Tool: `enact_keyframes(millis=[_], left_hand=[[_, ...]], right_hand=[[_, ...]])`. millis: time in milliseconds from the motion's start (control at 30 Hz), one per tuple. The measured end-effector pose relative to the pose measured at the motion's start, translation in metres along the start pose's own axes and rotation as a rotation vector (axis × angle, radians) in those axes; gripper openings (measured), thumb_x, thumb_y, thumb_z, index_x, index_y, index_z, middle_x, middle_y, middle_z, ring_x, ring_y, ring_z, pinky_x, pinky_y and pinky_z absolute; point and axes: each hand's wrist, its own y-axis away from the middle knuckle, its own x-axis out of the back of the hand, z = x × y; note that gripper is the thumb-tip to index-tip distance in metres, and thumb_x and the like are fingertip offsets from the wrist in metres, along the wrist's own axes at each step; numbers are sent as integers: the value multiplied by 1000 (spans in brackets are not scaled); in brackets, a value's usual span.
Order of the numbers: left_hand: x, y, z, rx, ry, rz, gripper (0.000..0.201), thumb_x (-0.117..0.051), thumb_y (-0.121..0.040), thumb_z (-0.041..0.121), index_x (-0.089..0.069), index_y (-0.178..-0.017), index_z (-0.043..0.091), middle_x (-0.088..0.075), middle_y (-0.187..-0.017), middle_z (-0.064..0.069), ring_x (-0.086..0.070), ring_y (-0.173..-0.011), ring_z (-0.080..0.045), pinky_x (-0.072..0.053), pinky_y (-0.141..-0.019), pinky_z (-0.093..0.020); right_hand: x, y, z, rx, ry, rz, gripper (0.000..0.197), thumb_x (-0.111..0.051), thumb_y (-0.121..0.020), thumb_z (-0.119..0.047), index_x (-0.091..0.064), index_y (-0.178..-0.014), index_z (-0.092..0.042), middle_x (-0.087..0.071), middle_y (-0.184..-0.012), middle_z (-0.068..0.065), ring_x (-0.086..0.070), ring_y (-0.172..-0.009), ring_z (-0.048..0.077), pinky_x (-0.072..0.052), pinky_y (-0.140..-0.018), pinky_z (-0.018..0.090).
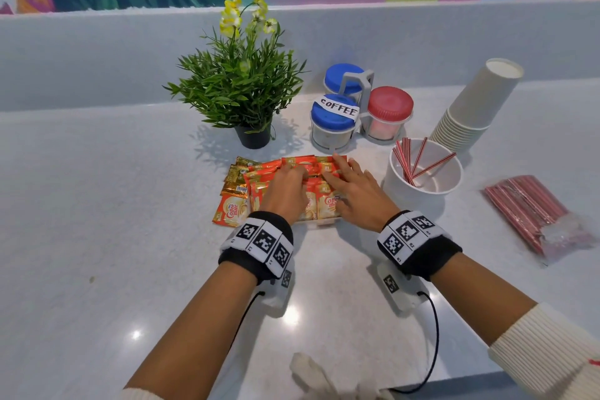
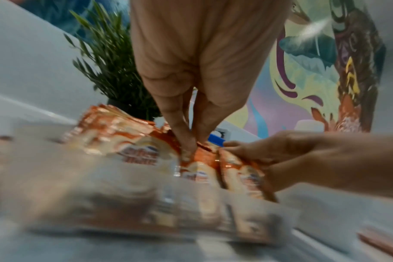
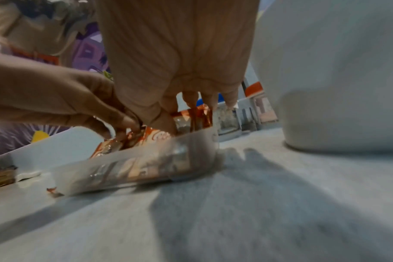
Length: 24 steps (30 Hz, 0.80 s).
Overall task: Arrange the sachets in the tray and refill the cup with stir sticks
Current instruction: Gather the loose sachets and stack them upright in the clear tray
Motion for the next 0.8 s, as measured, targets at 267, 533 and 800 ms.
enact_keyframes(millis=[267, 533, 800], left_hand=[[11, 10, -24, 118, -107, 41, 40, -62, -85, 13, -46, -122, 10, -37, -124, -11, -53, -106, -31, -49, -86, -43], [21, 18, -43, 161, -260, -18, 35, -65, -84, 20, -56, -118, 12, -44, -125, -13, -44, -119, -31, -42, -95, -39], [39, 5, -46, 17, -318, -194, 20, -53, -88, 5, -62, -106, 5, -55, -114, -16, -53, -107, -33, -44, -90, -39]], right_hand=[[9, -15, -31, 142, 76, 165, 43, -52, -90, -33, -51, -130, -19, -35, -149, 3, -17, -143, 24, -14, -114, 42], [8, -31, -52, 18, 174, 65, 52, -62, -83, -25, -39, -130, -16, -41, -137, 7, -33, -126, 27, -27, -102, 41], [21, -42, -63, 39, 206, 0, 32, -57, -86, -14, -49, -117, -12, -45, -127, 7, -37, -121, 26, -29, -100, 42]])
